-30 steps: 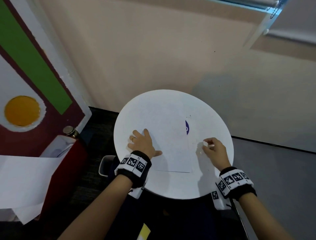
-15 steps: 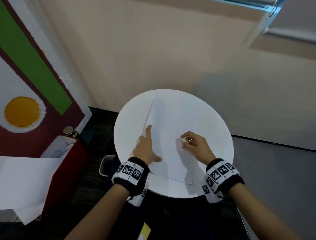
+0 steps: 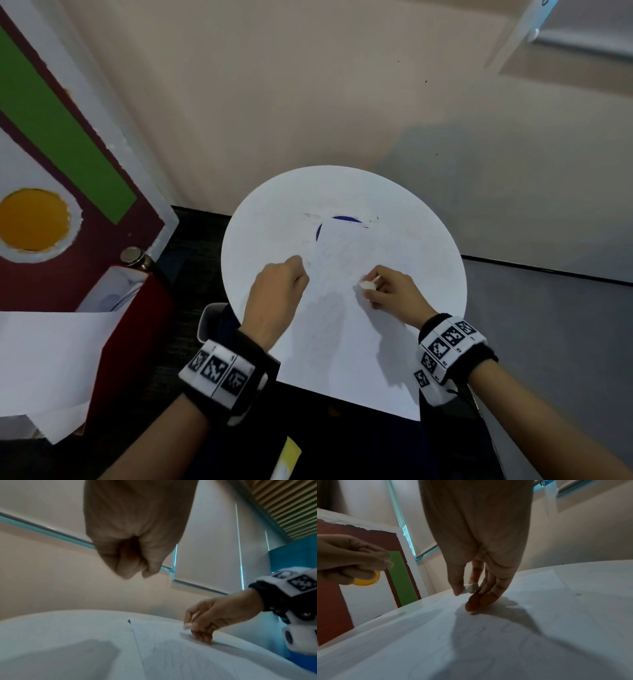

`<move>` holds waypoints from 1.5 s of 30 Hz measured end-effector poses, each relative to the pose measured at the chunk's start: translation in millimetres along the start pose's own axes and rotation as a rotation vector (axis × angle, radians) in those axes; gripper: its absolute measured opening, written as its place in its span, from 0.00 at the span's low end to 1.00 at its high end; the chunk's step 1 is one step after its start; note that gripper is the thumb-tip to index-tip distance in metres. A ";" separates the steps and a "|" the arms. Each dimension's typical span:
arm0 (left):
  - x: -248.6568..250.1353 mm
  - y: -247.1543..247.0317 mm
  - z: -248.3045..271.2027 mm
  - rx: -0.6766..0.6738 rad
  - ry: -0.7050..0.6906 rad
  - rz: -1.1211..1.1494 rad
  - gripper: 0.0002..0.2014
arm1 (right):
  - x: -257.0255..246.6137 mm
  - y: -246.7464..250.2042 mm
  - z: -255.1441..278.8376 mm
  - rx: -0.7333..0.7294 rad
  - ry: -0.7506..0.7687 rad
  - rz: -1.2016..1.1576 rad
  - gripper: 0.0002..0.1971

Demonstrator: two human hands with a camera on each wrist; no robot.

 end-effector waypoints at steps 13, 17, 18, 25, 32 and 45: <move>-8.2 -65.1 -39.0 -0.622 0.086 -0.529 0.44 | -50.1 -10.9 -96.1 -0.085 0.069 0.187 0.14; -6.7 -70.6 -42.9 -0.601 0.114 -0.541 0.49 | -46.6 -16.4 -99.7 -0.159 0.093 0.237 0.15; -6.8 -71.1 -43.6 -0.596 0.114 -0.535 0.50 | -45.2 -18.4 -98.6 -0.196 0.096 0.237 0.13; -6.8 -75.3 -42.6 -0.620 0.137 -0.519 0.51 | -49.2 -16.3 -110.4 -0.021 0.154 0.257 0.08; -8.3 -74.8 -43.7 -0.640 0.157 -0.462 0.54 | -45.3 -13.1 -110.9 -0.027 0.174 0.235 0.10; -4.5 -69.9 -50.9 -0.653 0.184 -0.411 0.59 | -42.5 -13.5 -117.5 0.096 0.140 0.230 0.07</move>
Point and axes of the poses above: each hand's wrist, its own z-axis away from the middle knuckle, its own y-axis out of the back of the hand, x = y × z, the point moved 5 cm from there along -z, towards the middle knuckle, and after that the axes turned 5 degrees about -x, right-handed, at the moved point
